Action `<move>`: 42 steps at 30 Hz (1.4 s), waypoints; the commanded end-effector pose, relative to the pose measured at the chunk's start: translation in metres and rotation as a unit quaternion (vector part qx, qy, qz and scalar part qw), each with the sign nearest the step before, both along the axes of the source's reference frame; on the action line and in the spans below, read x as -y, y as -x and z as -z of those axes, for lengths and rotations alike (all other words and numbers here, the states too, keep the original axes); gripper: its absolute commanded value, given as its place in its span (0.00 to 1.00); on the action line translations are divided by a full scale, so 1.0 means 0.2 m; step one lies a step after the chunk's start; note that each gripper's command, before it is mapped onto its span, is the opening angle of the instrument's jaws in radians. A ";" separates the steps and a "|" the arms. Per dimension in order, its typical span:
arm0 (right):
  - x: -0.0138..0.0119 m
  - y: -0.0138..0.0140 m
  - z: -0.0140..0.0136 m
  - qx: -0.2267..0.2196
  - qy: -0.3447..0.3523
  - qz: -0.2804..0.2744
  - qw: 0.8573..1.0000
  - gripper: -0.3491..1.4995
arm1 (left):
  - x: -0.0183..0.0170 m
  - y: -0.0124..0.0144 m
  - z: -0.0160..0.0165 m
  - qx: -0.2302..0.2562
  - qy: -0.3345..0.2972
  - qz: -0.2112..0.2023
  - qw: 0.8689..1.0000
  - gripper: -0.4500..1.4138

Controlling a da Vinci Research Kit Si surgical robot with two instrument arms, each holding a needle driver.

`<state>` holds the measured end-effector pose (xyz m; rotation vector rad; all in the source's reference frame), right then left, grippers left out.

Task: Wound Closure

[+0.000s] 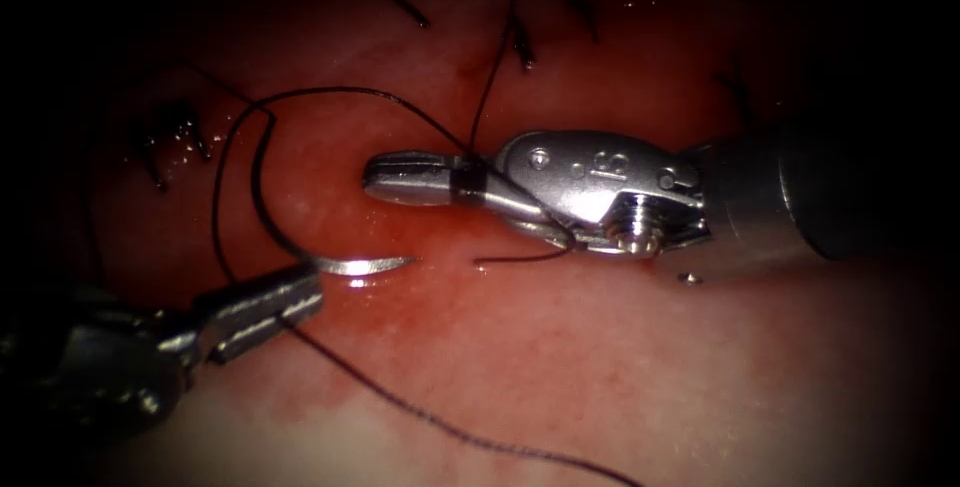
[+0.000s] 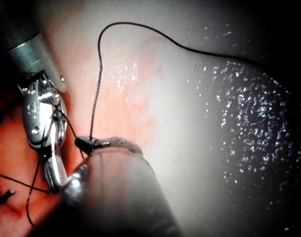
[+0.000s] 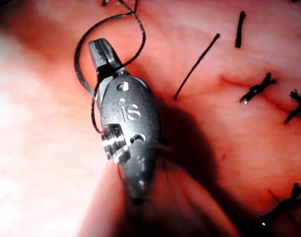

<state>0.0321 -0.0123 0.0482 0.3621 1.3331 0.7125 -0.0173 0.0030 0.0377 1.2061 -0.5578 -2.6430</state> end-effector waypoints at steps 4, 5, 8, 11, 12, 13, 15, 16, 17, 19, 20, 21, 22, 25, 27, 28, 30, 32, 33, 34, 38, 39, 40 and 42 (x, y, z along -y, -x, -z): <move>0.002 -0.005 0.001 -0.020 0.002 -0.012 1.000 0.00 | 0.005 0.006 -0.009 0.009 -0.017 -0.004 1.000 0.00; 0.001 -0.005 0.001 -0.023 0.003 -0.017 1.000 0.00 | 0.005 0.007 -0.010 0.012 -0.022 -0.005 1.000 0.00; -0.001 -0.004 0.002 -0.033 0.008 -0.042 0.999 0.00 | 0.006 0.010 -0.020 0.027 -0.045 -0.007 0.999 0.00; -0.003 -0.004 0.003 -0.038 0.009 -0.051 0.998 0.00 | 0.007 0.013 -0.026 0.031 -0.053 -0.015 0.998 0.00; -0.004 -0.005 0.004 -0.044 0.011 -0.063 0.997 0.00 | 0.008 0.016 -0.032 0.033 -0.065 -0.022 0.997 0.00; -0.004 -0.006 0.005 -0.047 0.012 -0.067 0.997 0.00 | 0.009 0.018 -0.035 0.034 -0.070 -0.024 0.997 0.00; -0.005 -0.006 0.005 -0.051 0.013 -0.072 0.996 0.00 | 0.010 0.020 -0.038 0.035 -0.074 -0.028 0.996 0.00; -0.005 -0.007 0.006 -0.055 0.014 -0.078 0.995 0.00 | 0.010 0.022 -0.040 0.034 -0.077 -0.030 0.996 0.00; -0.007 -0.008 0.006 -0.056 0.014 -0.089 0.994 0.00 | 0.013 0.027 -0.043 0.034 -0.080 -0.040 0.995 0.00; -0.007 -0.009 0.007 -0.059 0.015 -0.093 0.994 0.00 | 0.014 0.030 -0.044 0.034 -0.083 -0.043 0.995 0.00; -0.008 -0.010 0.007 -0.058 0.015 -0.096 0.994 0.00 | 0.015 0.032 -0.044 0.036 -0.084 -0.048 0.995 0.00; -0.009 -0.011 0.007 -0.059 0.015 -0.100 0.993 0.00 | 0.016 0.035 -0.044 0.037 -0.087 -0.054 0.994 0.00; -0.010 -0.013 0.007 -0.062 0.017 -0.108 0.992 0.00 | 0.019 0.040 -0.042 0.044 -0.091 -0.066 0.993 0.00; -0.011 -0.015 0.007 -0.064 0.018 -0.113 0.991 0.00 | 0.022 0.045 -0.039 0.048 -0.094 -0.077 0.991 0.00; -0.011 -0.018 0.006 -0.063 0.019 -0.117 0.991 0.00 | 0.024 0.049 -0.036 0.055 -0.096 -0.085 0.990 0.00; -0.012 -0.021 0.006 -0.064 0.018 -0.122 0.990 0.01 | 0.026 0.053 -0.033 0.061 -0.098 -0.096 0.989 0.00; -0.013 -0.022 0.006 -0.063 0.020 -0.123 0.990 0.01 | 0.027 0.054 -0.031 0.064 -0.099 -0.100 0.988 0.00; -0.015 -0.024 0.006 -0.064 0.024 -0.126 0.990 0.01 | 0.028 0.057 -0.029 0.068 -0.101 -0.109 0.987 0.00; -0.016 -0.025 0.005 -0.064 0.027 -0.127 0.989 0.01 | 0.028 0.058 -0.028 0.071 -0.101 -0.112 0.986 0.00; -0.018 -0.026 0.006 -0.069 0.031 -0.136 0.988 0.01 | 0.028 0.059 -0.026 0.076 -0.101 -0.117 0.985 0.00; -0.021 -0.026 0.007 -0.077 0.036 -0.145 0.986 0.03 | 0.029 0.061 -0.026 0.076 -0.099 -0.119 0.985 0.00; -0.022 -0.026 0.007 -0.079 0.036 -0.148 0.985 0.07 | 0.030 0.061 -0.025 0.076 -0.098 -0.120 0.985 0.00; -0.022 -0.026 0.007 -0.080 0.036 -0.151 0.985 0.15 | 0.030 0.062 -0.025 0.077 -0.098 -0.121 0.985 0.00; -0.024 -0.026 0.008 -0.080 0.036 -0.161 0.983 0.32 | 0.033 0.063 -0.024 0.079 -0.096 -0.124 0.984 0.00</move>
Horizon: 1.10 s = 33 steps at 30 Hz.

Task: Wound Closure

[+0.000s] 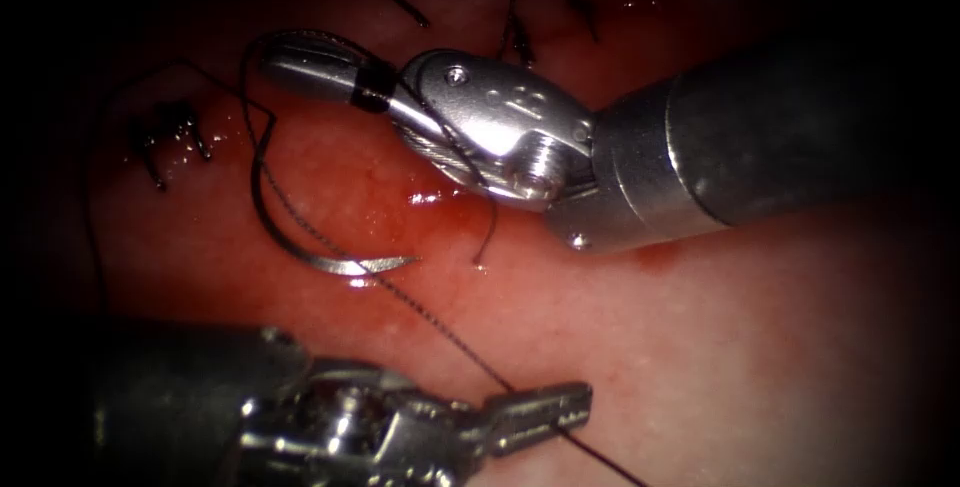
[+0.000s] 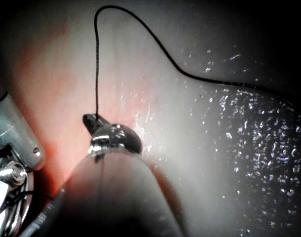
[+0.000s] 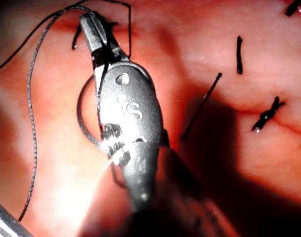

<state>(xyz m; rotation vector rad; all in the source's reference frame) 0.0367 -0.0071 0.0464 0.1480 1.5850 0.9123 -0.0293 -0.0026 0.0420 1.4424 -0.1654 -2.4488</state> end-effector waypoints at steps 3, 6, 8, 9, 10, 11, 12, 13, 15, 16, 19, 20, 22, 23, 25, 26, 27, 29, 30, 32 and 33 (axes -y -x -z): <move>0.001 -0.003 -0.001 -0.006 0.001 -0.009 1.000 0.46 | 0.007 0.003 0.000 0.004 -0.002 -0.005 1.000 0.00; 0.003 -0.001 0.000 -0.008 0.001 -0.008 1.000 0.45 | 0.006 0.001 0.002 0.007 -0.008 -0.007 1.000 0.00; 0.006 0.003 0.001 -0.011 -0.012 0.012 1.000 0.00 | 0.001 -0.004 0.005 0.012 -0.020 0.004 1.000 0.00; 0.006 0.005 0.001 -0.017 -0.022 0.019 0.999 0.00 | 0.000 -0.006 0.006 0.018 -0.025 0.009 0.999 0.00; 0.007 0.006 0.000 -0.021 -0.027 0.034 0.999 0.00 | -0.002 -0.008 0.007 0.026 -0.032 0.017 0.999 0.00; 0.007 0.006 0.000 -0.021 -0.027 0.034 0.999 0.00 | -0.002 -0.008 0.007 0.026 -0.032 0.017 0.999 0.00; 0.007 0.007 0.000 -0.027 -0.034 0.044 0.998 0.00 | -0.003 -0.011 0.008 0.033 -0.036 0.022 0.999 0.00; 0.007 0.008 -0.001 -0.036 -0.043 0.051 0.997 0.00 | -0.005 -0.013 0.009 0.038 -0.041 0.028 0.998 0.00; 0.007 0.012 -0.003 -0.052 -0.055 0.064 0.995 0.00 | -0.007 -0.018 0.010 0.043 -0.047 0.038 0.997 0.00; 0.007 0.014 -0.004 -0.059 -0.060 0.071 0.994 0.00 | -0.008 -0.020 0.010 0.045 -0.051 0.043 0.997 0.00; 0.007 0.018 -0.006 -0.096 -0.076 0.071 0.990 0.00 | -0.011 -0.026 0.009 0.049 -0.063 0.056 0.995 0.00; 0.007 0.019 -0.006 -0.104 -0.077 0.069 0.989 0.00 | -0.012 -0.028 0.007 0.048 -0.069 0.061 0.995 0.00; 0.006 0.020 -0.005 -0.138 -0.090 0.064 0.984 0.00 | -0.015 -0.031 0.001 0.046 -0.086 0.074 0.992 0.00; 0.006 0.020 -0.005 -0.143 -0.090 0.068 0.983 0.00 | -0.016 -0.032 -0.001 0.047 -0.090 0.077 0.992 0.00; 0.006 0.020 -0.004 -0.146 -0.090 0.072 0.982 0.00 | -0.017 -0.033 -0.002 0.047 -0.094 0.079 0.991 0.00; 0.007 0.020 -0.004 -0.150 -0.090 0.076 0.982 0.00 | -0.018 -0.033 -0.004 0.047 -0.099 0.082 0.991 0.00; 0.007 0.020 -0.004 -0.154 -0.090 0.081 0.981 0.00 | -0.019 -0.034 -0.007 0.047 -0.105 0.085 0.990 0.00; 0.007 0.019 -0.003 -0.165 -0.093 0.092 0.978 0.00 | -0.023 -0.034 -0.012 0.048 -0.124 0.097 0.986 0.00; 0.007 0.019 -0.003 -0.168 -0.092 0.093 0.977 0.00 | -0.024 -0.034 -0.014 0.051 -0.129 0.098 0.985 0.00; 0.007 0.018 -0.002 -0.176 -0.092 0.095 0.975 0.00 | -0.027 -0.034 -0.017 0.054 -0.143 0.101 0.983 0.00; 0.007 0.018 -0.002 -0.176 -0.092 0.095 0.975 0.00 | -0.027 -0.034 -0.017 0.054 -0.143 0.101 0.983 0.00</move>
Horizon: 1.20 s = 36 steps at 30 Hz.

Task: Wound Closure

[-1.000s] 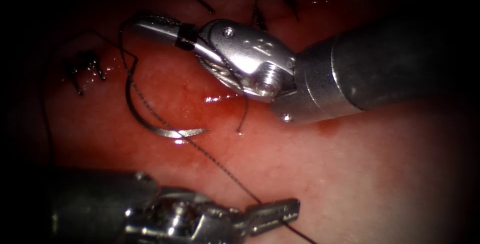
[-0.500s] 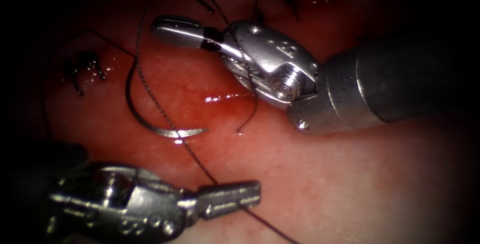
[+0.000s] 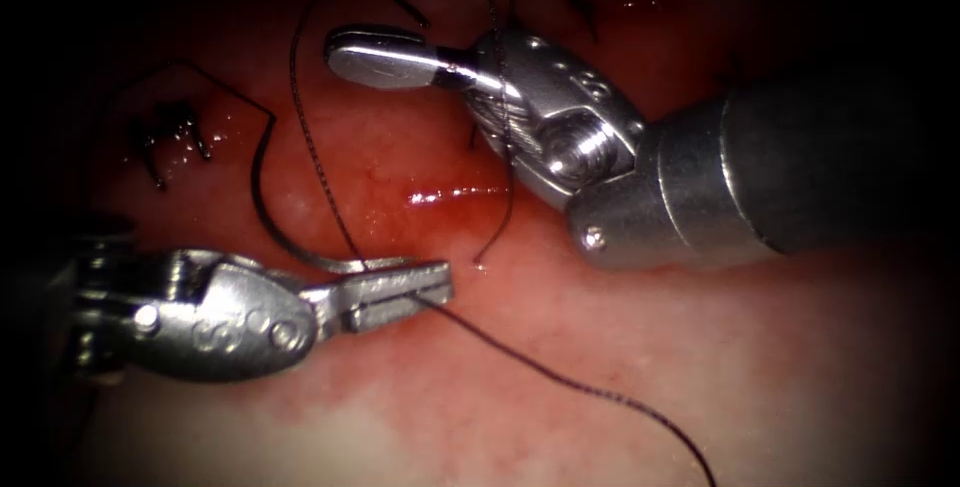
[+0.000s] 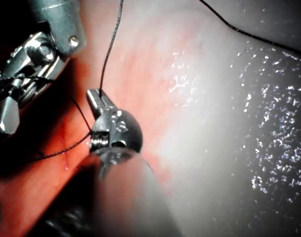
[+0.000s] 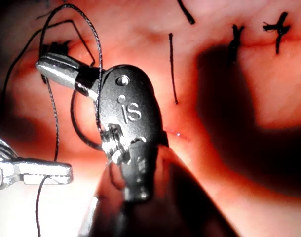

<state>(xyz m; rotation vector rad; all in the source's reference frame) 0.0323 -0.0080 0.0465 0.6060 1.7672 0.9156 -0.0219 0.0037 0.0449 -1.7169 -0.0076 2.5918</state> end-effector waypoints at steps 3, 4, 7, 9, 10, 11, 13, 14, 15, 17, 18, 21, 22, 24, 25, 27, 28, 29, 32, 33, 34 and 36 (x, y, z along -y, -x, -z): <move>0.002 -0.005 0.001 -0.026 0.001 -0.004 1.000 0.00 | 0.001 0.005 -0.007 0.010 -0.014 -0.004 1.000 0.00; 0.001 -0.006 0.002 -0.031 0.000 -0.002 1.000 0.00 | 0.001 0.005 -0.008 0.010 -0.016 -0.003 1.000 0.00; 0.001 -0.010 0.003 -0.033 -0.001 0.001 0.999 0.00 | 0.000 0.009 -0.011 0.006 -0.016 -0.004 1.000 0.00; 0.001 -0.016 0.003 -0.030 -0.001 0.015 0.999 0.00 | -0.002 0.013 -0.011 -0.005 -0.001 -0.024 1.000 0.00; 0.001 -0.016 0.003 -0.030 -0.001 0.015 0.999 0.00 | -0.002 0.013 -0.011 -0.005 -0.001 -0.024 1.000 0.00; 0.001 -0.019 0.003 -0.031 -0.003 0.019 0.999 0.00 | -0.002 0.014 -0.010 -0.003 0.003 -0.029 1.000 0.00; 0.000 -0.024 0.002 -0.035 0.009 0.027 0.999 0.00 | -0.002 0.017 -0.009 0.004 0.015 -0.040 0.999 0.00; 0.000 -0.027 0.002 -0.036 0.013 0.028 0.999 0.00 | -0.002 0.019 -0.008 0.006 0.019 -0.045 0.999 0.00; -0.001 -0.032 0.001 -0.043 0.018 0.033 0.998 0.00 | -0.002 0.021 -0.006 0.008 0.029 -0.058 0.998 0.00; -0.003 -0.037 0.000 -0.045 0.028 0.045 0.998 0.00 | -0.002 0.022 -0.005 0.010 0.032 -0.063 0.997 0.00; -0.004 -0.039 0.000 -0.041 0.033 0.053 0.997 0.00 | -0.003 0.023 -0.004 0.014 0.037 -0.068 0.997 0.00; -0.007 -0.046 -0.001 -0.038 0.053 0.063 0.996 0.01 | -0.001 0.023 -0.002 0.017 0.036 -0.075 0.996 0.00; -0.007 -0.046 -0.001 -0.038 0.053 0.063 0.996 0.01 | -0.001 0.023 -0.002 0.017 0.036 -0.075 0.996 0.00; -0.010 -0.050 -0.001 -0.043 0.067 0.063 0.995 0.16 | 0.002 0.023 -0.002 0.017 0.037 -0.082 0.996 0.00; -0.010 -0.050 -0.001 -0.043 0.067 0.063 0.995 0.16 | 0.002 0.023 -0.002 0.017 0.037 -0.082 0.996 0.00; -0.012 -0.053 0.000 -0.046 0.069 0.063 0.995 0.35 | 0.004 0.023 -0.002 0.017 0.038 -0.086 0.995 0.00; -0.014 -0.054 0.001 -0.048 0.073 0.062 0.994 0.44 | 0.006 0.023 -0.002 0.017 0.038 -0.090 0.995 0.00; -0.017 -0.056 0.003 -0.051 0.079 0.060 0.994 0.61 | 0.007 0.024 -0.002 0.019 0.039 -0.092 0.995 0.00; -0.020 -0.057 0.007 -0.045 0.086 0.049 0.994 0.67 | 0.010 0.025 0.000 0.022 0.040 -0.096 0.994 0.00; -0.020 -0.057 0.008 -0.041 0.085 0.045 0.994 0.74 | 0.011 0.025 0.000 0.023 0.041 -0.097 0.994 0.00; -0.020 -0.057 0.008 -0.041 0.085 0.045 0.994 0.74 | 0.011 0.025 0.000 0.023 0.041 -0.097 0.994 0.00; -0.020 -0.057 0.009 -0.029 0.088 0.035 0.995 0.84 | 0.014 0.026 0.002 0.025 0.041 -0.098 0.994 0.00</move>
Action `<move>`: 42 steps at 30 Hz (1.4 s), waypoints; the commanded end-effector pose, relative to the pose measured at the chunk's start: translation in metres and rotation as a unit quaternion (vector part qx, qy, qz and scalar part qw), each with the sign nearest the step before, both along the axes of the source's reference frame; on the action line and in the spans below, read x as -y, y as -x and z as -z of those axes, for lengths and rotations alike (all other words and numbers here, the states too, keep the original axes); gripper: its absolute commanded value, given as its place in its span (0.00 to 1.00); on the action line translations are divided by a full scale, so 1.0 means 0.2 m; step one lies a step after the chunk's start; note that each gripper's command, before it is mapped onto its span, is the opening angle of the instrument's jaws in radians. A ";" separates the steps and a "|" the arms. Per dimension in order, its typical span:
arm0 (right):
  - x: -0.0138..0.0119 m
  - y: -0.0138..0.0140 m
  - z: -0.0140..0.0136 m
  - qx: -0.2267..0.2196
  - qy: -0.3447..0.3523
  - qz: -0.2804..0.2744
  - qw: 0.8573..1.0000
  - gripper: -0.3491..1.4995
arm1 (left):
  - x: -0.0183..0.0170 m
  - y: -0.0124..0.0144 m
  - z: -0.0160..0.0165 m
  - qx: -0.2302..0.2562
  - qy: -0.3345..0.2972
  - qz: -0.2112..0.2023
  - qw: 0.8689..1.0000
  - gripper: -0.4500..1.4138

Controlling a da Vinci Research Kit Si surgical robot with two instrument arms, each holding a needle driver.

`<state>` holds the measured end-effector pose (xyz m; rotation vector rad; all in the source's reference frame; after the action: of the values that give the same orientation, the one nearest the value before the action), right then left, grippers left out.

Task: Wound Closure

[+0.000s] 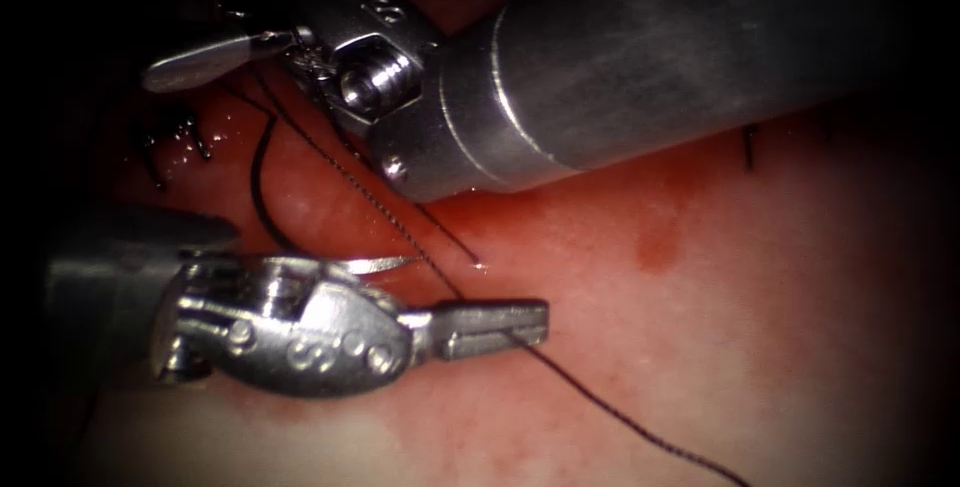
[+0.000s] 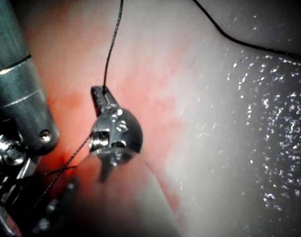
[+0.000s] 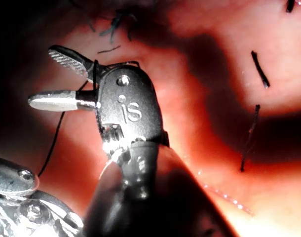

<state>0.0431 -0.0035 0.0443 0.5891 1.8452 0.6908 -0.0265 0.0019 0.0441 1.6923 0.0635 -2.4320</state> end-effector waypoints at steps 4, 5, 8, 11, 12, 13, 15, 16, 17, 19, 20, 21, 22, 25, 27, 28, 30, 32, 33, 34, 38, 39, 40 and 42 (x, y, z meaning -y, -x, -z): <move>0.003 0.003 -0.001 0.022 0.006 -0.017 1.000 0.87 | 0.010 0.003 0.003 0.004 -0.002 -0.008 1.000 0.00; 0.003 0.003 -0.001 0.022 0.006 -0.017 1.000 0.87 | 0.010 0.003 0.003 0.004 -0.002 -0.008 1.000 0.00; 0.004 0.010 -0.003 0.071 0.028 -0.033 0.997 0.87 | 0.015 0.003 0.009 0.006 -0.004 -0.014 1.000 0.00; 0.007 0.016 -0.005 0.132 0.050 -0.030 0.989 0.87 | 0.018 0.003 0.014 0.005 0.008 -0.020 1.000 0.00; 0.008 0.017 -0.006 0.154 0.061 -0.025 0.986 0.87 | 0.019 0.003 0.017 0.005 0.015 -0.023 1.000 0.00; 0.008 0.017 -0.006 0.154 0.061 -0.025 0.986 0.87 | 0.019 0.003 0.017 0.005 0.015 -0.023 1.000 0.00; 0.012 0.020 -0.011 0.236 0.092 -0.005 0.968 0.84 | 0.020 0.004 0.023 0.010 0.036 -0.032 0.999 0.00; 0.014 0.021 -0.013 0.258 0.093 0.001 0.962 0.84 | 0.020 0.004 0.024 0.011 0.040 -0.033 0.999 0.00; 0.015 0.021 -0.015 0.275 0.097 0.005 0.957 0.84 | 0.020 0.004 0.026 0.012 0.044 -0.035 0.998 0.00; 0.018 0.021 -0.019 0.313 0.107 0.015 0.944 0.84 | 0.021 0.005 0.031 0.014 0.050 -0.038 0.998 0.00; 0.019 0.021 -0.020 0.326 0.111 0.023 0.938 0.84 | 0.022 0.005 0.032 0.020 0.053 -0.044 0.997 0.00; 0.021 0.021 -0.024 0.346 0.118 0.035 0.930 0.84 | 0.022 0.006 0.037 0.031 0.059 -0.054 0.996 0.00; 0.023 0.021 -0.026 0.349 0.120 0.044 0.928 0.84 | 0.022 0.005 0.039 0.033 0.060 -0.056 0.996 0.00; 0.033 0.025 -0.030 0.325 0.139 0.073 0.933 0.84 | 0.013 -0.002 0.049 0.034 0.080 -0.064 0.994 0.00; 0.036 0.027 -0.030 0.321 0.137 0.082 0.934 0.84 | 0.011 -0.004 0.051 0.034 0.085 -0.061 0.994 0.00; 0.042 0.031 -0.029 0.313 0.132 0.097 0.936 0.85 | 0.005 -0.010 0.055 0.038 0.099 -0.054 0.993 0.00; 0.046 0.034 -0.029 0.305 0.126 0.106 0.938 0.85 | -0.004 -0.018 0.060 0.043 0.121 -0.042 0.991 0.00; 0.050 0.038 -0.029 0.294 0.122 0.116 0.941 0.84 | -0.012 -0.024 0.063 0.046 0.143 -0.030 0.988 0.00; 0.052 0.041 -0.028 0.290 0.122 0.121 0.941 0.84 | -0.017 -0.028 0.065 0.048 0.156 -0.024 0.986 0.00; 0.052 0.043 -0.028 0.289 0.120 0.123 0.942 0.84 | -0.020 -0.031 0.066 0.051 0.168 -0.020 0.984 0.00; 0.055 0.052 -0.027 0.267 0.114 0.133 0.948 0.83 | -0.040 -0.035 0.071 0.083 0.178 -0.017 0.980 0.00; 0.056 0.052 -0.027 0.264 0.115 0.136 0.948 0.83 | -0.044 -0.035 0.072 0.102 0.171 -0.024 0.980 0.00; 0.057 0.052 -0.027 0.257 0.114 0.141 0.949 0.83 | -0.047 -0.035 0.072 0.112 0.167 -0.027 0.979 0.00; 0.062 0.053 -0.025 0.235 0.104 0.164 0.952 0.83 | -0.059 -0.034 0.070 0.130 0.161 -0.028 0.978 0.00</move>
<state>0.0319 -0.0151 0.0490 0.5288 1.3191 0.3611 -0.0191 0.0149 0.0300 1.8138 -0.3087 -2.0185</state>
